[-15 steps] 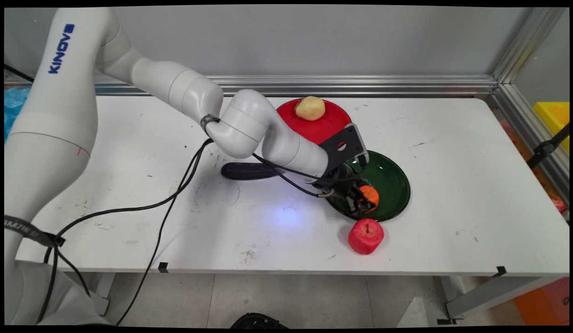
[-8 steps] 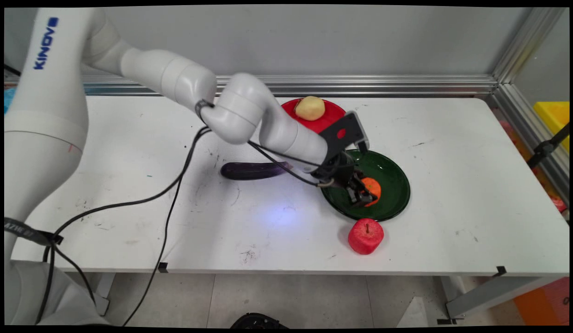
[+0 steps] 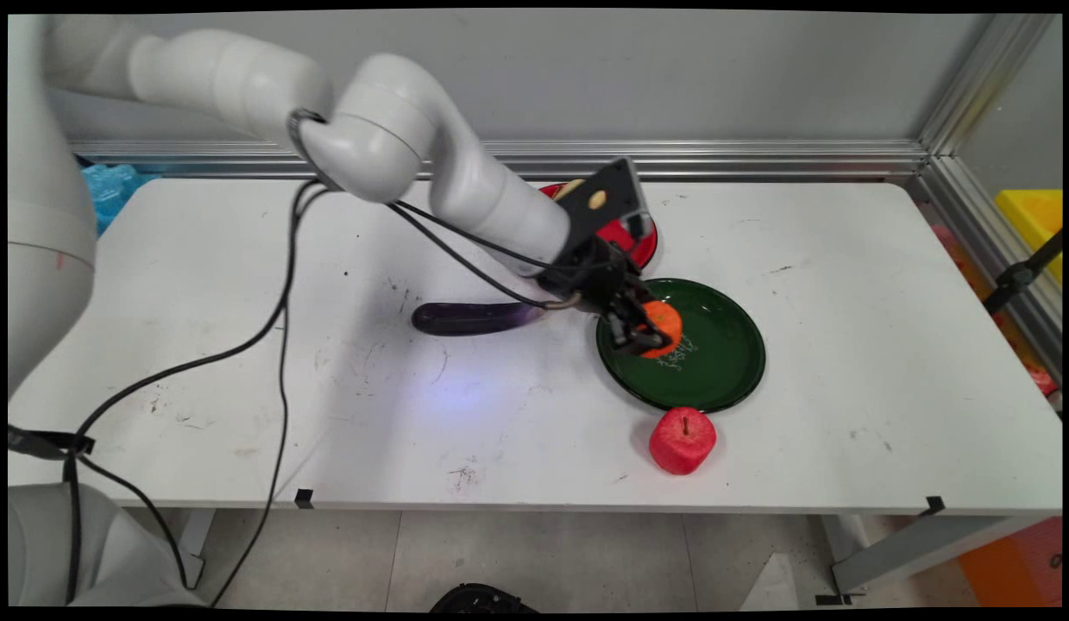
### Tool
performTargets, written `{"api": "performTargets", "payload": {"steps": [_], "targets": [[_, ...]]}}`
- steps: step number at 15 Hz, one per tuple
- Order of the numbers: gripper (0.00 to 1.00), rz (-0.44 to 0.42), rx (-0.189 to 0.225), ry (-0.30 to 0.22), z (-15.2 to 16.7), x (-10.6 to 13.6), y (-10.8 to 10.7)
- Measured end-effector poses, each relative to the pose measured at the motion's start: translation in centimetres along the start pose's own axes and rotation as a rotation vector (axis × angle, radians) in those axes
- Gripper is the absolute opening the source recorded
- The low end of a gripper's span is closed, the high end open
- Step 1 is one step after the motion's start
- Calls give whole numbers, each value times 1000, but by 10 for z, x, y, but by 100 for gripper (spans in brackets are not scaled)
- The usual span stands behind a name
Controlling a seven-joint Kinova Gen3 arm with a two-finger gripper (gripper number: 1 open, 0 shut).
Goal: Place the picked object on the table
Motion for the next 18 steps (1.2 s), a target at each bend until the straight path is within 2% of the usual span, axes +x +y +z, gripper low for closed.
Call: {"api": "performTargets", "payload": {"steps": [4,10,18], "targets": [[0,24,-6,-33,-29,-18,-7],[0,36,-17,-101,-70,-65,-14],[0,0,-1,-144,-82,-114,-18]]}}
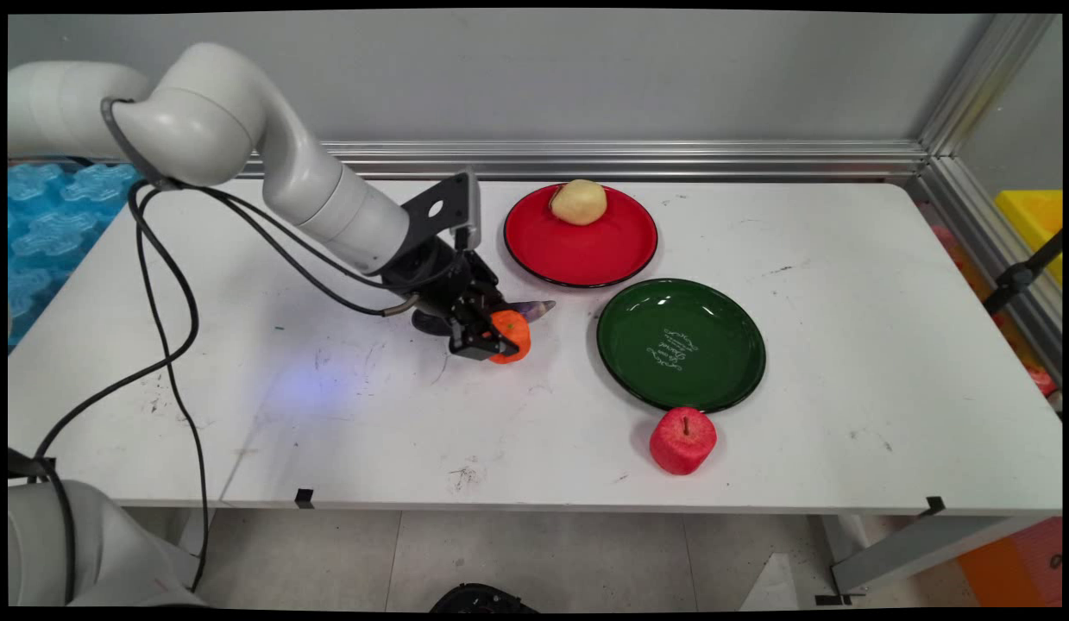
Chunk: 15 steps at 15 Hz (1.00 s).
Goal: Place the picked object on the table
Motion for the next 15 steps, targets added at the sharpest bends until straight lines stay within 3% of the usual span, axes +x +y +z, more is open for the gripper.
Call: {"api": "performTargets", "payload": {"steps": [15], "targets": [[0,-73,-4,26,33,-24,-10]]}}
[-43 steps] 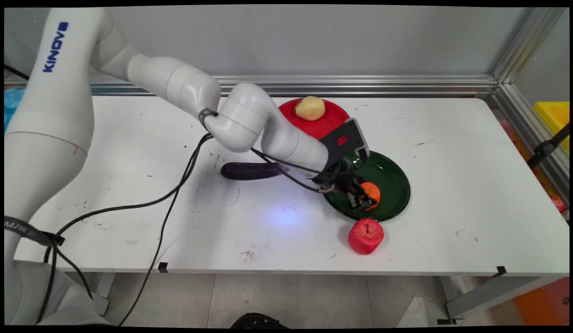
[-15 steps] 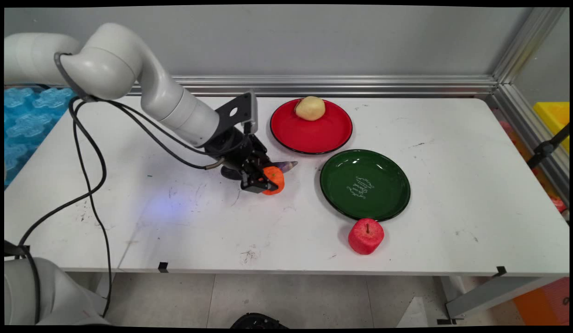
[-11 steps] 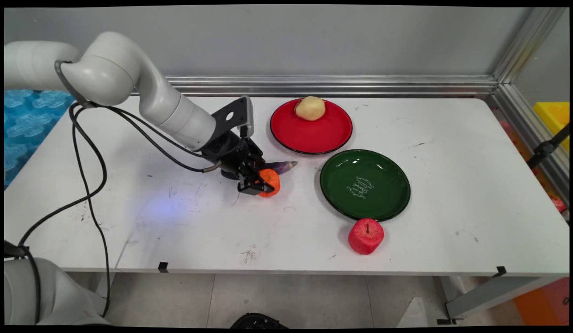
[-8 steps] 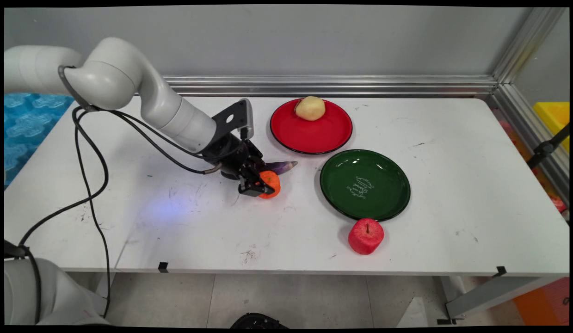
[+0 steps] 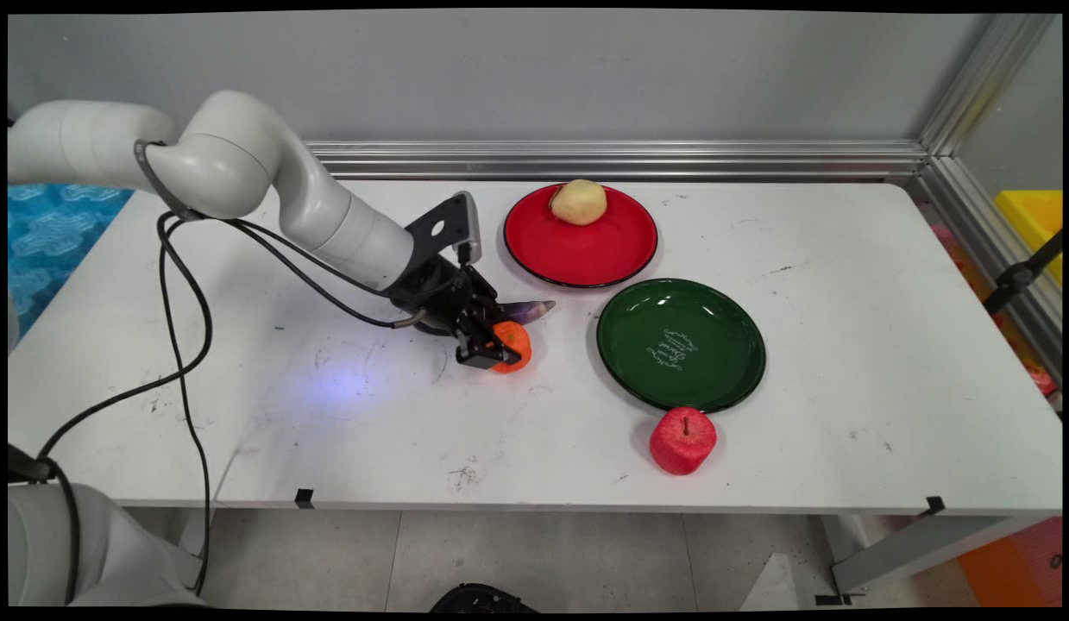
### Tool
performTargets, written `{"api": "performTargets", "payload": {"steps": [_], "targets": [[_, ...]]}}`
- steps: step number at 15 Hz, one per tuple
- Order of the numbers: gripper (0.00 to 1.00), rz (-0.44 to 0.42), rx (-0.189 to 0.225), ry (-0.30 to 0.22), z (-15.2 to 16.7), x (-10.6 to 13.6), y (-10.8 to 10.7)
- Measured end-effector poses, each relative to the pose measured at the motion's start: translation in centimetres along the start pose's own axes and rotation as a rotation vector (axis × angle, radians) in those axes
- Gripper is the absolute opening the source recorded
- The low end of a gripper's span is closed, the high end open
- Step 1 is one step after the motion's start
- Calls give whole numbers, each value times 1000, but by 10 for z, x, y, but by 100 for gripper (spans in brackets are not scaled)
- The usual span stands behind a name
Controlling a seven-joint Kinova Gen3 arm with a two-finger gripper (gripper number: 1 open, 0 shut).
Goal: Place the picked object on the table
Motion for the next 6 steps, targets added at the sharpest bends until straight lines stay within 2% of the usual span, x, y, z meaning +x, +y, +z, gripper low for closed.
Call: {"api": "performTargets", "payload": {"steps": [1,2,6], "targets": [[0,-2,-2,2,2,-1,0],[100,-4,-4,4,3,-1,-1],[100,-14,-7,12,7,2,-3]]}}
